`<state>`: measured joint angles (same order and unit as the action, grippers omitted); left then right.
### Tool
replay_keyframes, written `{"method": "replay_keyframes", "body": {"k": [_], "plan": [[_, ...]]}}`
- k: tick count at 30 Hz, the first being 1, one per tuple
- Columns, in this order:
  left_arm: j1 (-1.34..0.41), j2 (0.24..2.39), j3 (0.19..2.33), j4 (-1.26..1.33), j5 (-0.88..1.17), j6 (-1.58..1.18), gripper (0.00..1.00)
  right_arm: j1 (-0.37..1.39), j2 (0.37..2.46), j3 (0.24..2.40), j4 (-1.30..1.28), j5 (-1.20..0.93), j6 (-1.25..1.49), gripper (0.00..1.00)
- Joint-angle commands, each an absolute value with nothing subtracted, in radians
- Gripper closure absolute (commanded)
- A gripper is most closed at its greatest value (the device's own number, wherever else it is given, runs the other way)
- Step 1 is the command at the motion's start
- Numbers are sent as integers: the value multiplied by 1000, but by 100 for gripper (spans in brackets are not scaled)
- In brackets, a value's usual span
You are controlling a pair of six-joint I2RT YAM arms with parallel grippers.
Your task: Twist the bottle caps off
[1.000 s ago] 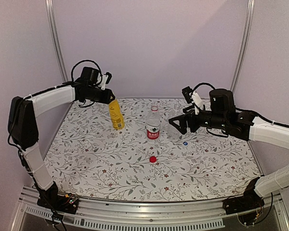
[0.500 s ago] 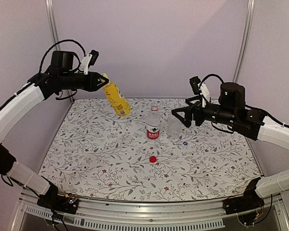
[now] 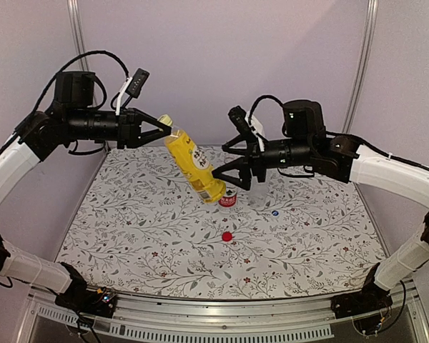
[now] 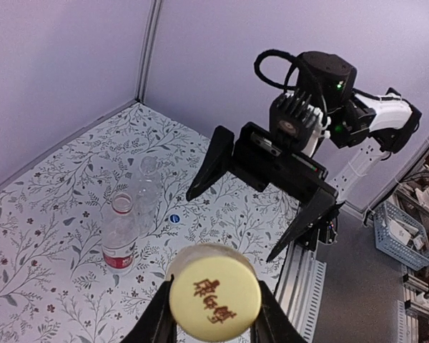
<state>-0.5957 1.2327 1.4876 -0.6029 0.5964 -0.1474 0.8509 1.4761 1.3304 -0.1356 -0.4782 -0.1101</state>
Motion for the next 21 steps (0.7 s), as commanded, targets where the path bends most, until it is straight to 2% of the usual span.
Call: {"method": "replay_keyframes", "body": {"k": [1, 9, 16, 21], "plan": [[-620, 1230, 1492, -541, 700, -193, 100, 884, 1525, 1379, -210, -577, -170, 1], [-647, 1257, 1447, -405, 760, -268, 100, 911, 1563, 1382, -204, -600, -169, 4], [-673, 1281, 1410, -340, 761, -297, 100, 914, 1561, 1378, -176, -611, -163, 15], [-680, 1271, 1365, -289, 757, -317, 100, 914, 1558, 1367, -152, -634, -157, 10]]}}
